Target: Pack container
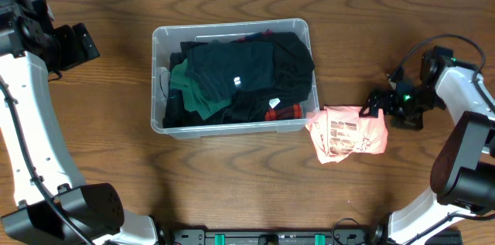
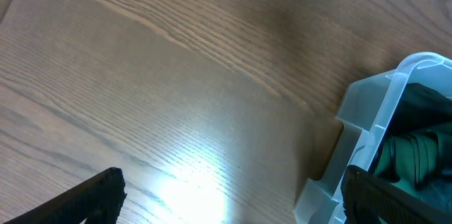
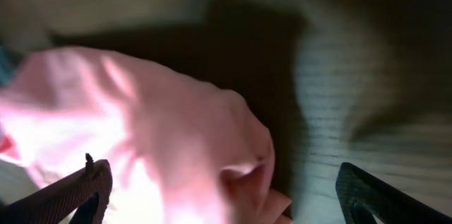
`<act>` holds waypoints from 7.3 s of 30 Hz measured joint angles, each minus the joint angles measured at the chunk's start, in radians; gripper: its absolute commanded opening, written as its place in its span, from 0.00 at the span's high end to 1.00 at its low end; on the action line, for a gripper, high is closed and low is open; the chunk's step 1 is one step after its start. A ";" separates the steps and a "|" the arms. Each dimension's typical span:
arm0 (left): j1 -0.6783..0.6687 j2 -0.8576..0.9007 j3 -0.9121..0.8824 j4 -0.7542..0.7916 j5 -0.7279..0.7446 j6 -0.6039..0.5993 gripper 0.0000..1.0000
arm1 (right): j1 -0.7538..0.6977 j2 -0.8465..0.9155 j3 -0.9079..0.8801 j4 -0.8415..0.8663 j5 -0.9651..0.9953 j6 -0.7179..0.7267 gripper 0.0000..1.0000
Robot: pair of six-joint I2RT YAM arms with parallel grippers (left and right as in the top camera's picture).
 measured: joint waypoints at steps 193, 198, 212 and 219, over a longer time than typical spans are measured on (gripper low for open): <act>0.000 0.000 0.000 0.000 0.000 0.000 0.02 | 0.342 -1.857 -1.018 0.423 0.450 0.258 0.01; 0.000 0.000 0.000 0.000 0.000 0.000 0.02 | 0.342 -1.857 -1.018 0.423 0.450 0.258 0.01; -0.002 -0.016 0.000 0.000 0.000 0.000 0.02 | 0.342 -1.857 -1.018 0.423 0.450 0.258 0.01; -0.044 -0.178 -0.008 0.000 0.000 0.000 0.02 | 0.342 -1.857 -1.018 0.423 0.450 0.258 0.01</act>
